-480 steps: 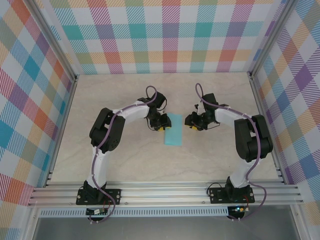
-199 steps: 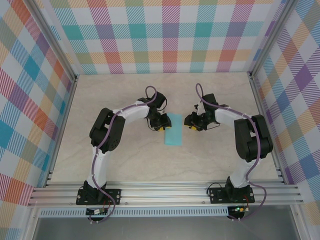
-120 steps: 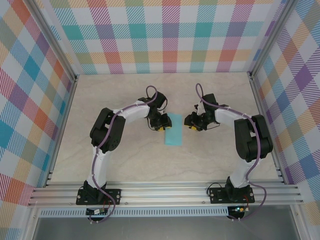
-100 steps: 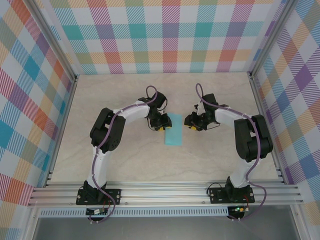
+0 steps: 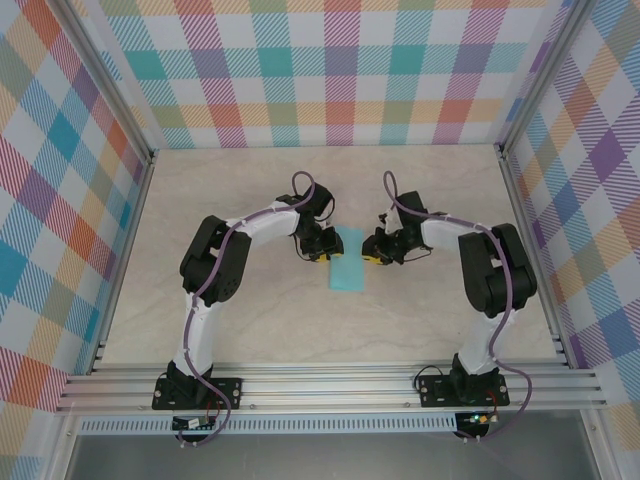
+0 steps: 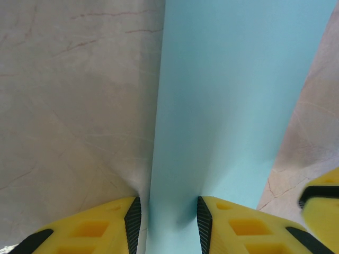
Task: Fold a paper plane with a square sheet of paper (fold left side to right side)
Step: Hold the square sheet of paper at the center of the table.
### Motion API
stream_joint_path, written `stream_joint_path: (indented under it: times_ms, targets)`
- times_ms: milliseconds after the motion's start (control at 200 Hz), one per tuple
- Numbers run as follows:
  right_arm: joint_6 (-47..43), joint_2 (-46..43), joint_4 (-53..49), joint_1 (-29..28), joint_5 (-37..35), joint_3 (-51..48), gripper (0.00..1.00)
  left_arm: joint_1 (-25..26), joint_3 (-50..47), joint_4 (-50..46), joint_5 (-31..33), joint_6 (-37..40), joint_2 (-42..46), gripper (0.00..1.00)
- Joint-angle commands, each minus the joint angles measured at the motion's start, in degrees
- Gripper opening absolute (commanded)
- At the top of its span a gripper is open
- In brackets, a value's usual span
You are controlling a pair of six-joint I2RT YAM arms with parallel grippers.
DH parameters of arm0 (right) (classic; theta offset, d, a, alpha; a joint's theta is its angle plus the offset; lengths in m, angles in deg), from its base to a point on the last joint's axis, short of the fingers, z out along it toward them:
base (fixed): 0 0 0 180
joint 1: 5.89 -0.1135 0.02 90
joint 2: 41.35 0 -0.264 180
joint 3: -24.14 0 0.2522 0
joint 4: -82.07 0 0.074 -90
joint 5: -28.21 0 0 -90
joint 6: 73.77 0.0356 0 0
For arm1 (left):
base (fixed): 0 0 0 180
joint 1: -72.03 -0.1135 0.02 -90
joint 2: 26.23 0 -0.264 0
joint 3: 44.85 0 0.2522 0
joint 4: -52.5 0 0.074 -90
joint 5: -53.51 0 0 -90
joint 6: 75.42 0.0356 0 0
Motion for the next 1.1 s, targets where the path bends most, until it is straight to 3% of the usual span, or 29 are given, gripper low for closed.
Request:
stream_joint_path:
  times_ms: [0, 300, 760, 1100]
  targets:
    - [0.65, 1.54, 0.86, -0.72, 1.92, 0.81, 0.17, 1.88, 0.80, -1.19, -0.70, 0.85, -2.60, 0.35]
    - [0.65, 3.58, 0.16, -1.50, 1.58, 2.00, 0.17, 1.98, 0.87, -1.19, -0.66, 0.80, -2.61, 0.35]
    - [-1.73, 6.45, -5.81, -2.29, -4.46, 3.06, 0.17, 1.99, 1.03, -1.09, -1.02, 1.05, -2.12, 0.36]
    - [-1.99, 8.55, -7.54, -2.33, -5.51, 3.02, 0.17, 0.56, 2.79, -4.76, 2.55, 4.57, 5.69, 0.50]
